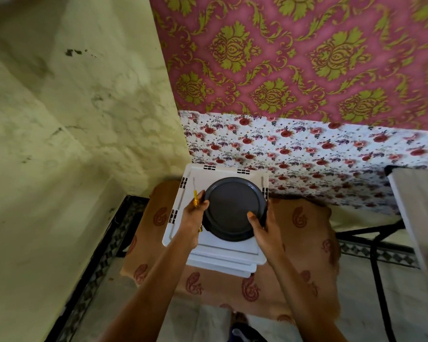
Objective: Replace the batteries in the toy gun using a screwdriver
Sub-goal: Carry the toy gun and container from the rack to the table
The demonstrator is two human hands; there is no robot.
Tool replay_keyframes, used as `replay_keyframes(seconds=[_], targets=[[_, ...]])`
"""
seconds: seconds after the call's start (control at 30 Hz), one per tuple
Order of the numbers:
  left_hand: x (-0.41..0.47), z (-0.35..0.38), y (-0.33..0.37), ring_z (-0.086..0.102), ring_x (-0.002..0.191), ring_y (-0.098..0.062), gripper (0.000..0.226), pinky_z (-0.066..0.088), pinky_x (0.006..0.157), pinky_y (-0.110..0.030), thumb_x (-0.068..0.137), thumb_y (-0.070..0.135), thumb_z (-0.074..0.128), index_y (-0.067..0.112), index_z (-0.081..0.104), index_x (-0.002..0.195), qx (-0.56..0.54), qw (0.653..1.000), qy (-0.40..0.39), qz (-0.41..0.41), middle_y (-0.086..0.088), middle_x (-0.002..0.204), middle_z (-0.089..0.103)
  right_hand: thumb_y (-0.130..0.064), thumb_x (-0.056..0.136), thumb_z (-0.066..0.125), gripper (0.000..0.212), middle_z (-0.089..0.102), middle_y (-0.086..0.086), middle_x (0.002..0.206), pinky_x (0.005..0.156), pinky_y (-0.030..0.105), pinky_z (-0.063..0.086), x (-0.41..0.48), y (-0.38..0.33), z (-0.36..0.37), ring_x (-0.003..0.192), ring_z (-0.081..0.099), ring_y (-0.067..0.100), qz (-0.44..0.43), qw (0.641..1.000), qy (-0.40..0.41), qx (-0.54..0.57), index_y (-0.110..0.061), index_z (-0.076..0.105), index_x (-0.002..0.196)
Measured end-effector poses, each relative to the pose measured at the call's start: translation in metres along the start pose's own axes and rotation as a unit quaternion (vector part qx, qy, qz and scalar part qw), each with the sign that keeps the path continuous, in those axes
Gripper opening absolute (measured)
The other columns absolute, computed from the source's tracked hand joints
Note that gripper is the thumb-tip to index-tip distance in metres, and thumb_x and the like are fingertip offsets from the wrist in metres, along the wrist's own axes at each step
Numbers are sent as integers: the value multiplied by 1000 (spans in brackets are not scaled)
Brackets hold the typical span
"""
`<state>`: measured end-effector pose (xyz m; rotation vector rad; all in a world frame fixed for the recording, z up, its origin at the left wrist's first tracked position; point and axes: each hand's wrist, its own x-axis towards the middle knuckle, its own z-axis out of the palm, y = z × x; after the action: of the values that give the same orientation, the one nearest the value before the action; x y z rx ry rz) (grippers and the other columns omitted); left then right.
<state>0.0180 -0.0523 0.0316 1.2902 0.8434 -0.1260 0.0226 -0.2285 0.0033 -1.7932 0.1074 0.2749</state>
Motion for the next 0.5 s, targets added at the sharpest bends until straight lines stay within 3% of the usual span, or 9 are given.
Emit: replay_keyframes(seconds=[0.1, 0.23, 0.43, 0.5], targets=[[-18, -4, 3, 53, 113, -21, 37, 44, 98, -35, 93, 14, 56, 19, 56, 130, 12, 1000, -4, 17, -1, 126, 59, -30, 91, 55, 64, 47, 0, 139, 103, 32, 41, -16, -3, -5, 126, 46, 17, -11, 1000, 5, 24, -18, 26, 146], [-53, -4, 1, 53, 118, -28, 34, 41, 105, -43, 92, 15, 58, 16, 60, 126, 29, 999, -19, 34, -6, 129, 59, -29, 90, 56, 63, 49, -2, 138, 106, 36, 41, -59, -13, -17, 126, 46, 17, -18, 998, 38, 44, -19, 28, 146], [-112, 7, -22, 53, 114, -27, 34, 43, 96, -38, 92, 16, 58, 13, 59, 126, 55, 994, -84, 37, -8, 130, 58, -26, 91, 56, 66, 42, -5, 132, 97, 11, 26, -133, -13, -52, 126, 35, 7, -11, 991, 134, 15, -14, 22, 147], [-133, 16, -36, 53, 111, -26, 34, 43, 95, -37, 92, 15, 58, 13, 59, 126, 62, 992, -108, 30, -8, 130, 58, -37, 89, 57, 71, 38, -8, 141, 108, 18, 26, -160, -4, -66, 132, 34, 9, 5, 987, 163, 4, -20, 21, 148]])
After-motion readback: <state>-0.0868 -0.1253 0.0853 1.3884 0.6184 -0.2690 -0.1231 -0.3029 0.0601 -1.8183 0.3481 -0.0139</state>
